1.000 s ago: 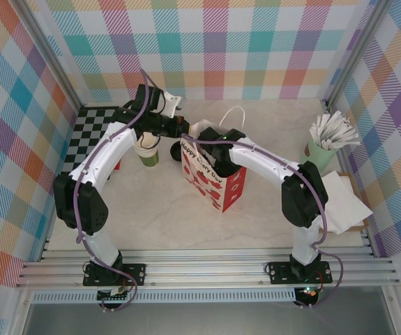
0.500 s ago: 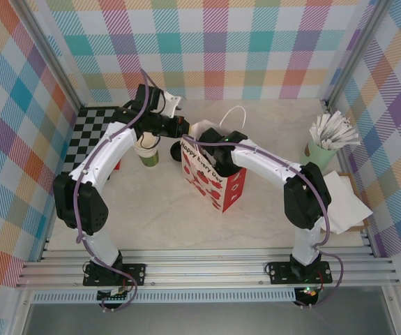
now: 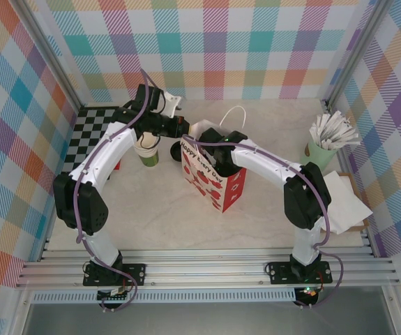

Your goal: Pack the takeout coffee

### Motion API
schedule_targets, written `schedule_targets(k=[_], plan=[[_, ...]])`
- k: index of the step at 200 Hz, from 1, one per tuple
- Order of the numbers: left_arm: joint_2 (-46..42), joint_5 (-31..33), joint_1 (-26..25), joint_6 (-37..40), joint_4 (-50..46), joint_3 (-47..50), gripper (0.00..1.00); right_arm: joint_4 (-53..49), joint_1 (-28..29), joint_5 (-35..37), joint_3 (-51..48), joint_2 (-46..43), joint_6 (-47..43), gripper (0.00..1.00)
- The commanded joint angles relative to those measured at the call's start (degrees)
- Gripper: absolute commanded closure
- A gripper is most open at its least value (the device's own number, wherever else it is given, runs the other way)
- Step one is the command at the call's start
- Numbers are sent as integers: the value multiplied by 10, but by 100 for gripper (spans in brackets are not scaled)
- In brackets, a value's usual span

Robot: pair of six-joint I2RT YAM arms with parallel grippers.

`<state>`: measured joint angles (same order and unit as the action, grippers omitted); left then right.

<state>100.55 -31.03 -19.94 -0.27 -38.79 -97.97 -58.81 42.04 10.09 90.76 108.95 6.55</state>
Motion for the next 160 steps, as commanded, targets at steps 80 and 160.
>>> schedule_targets(k=[80,160], plan=[[6,-2,3,-3,-16,2,100,-28,-1,10,-25,50,-7,78],[-2,-6,3,-5,-6,9,100,-38,-1,8,-7,24,-7,76]])
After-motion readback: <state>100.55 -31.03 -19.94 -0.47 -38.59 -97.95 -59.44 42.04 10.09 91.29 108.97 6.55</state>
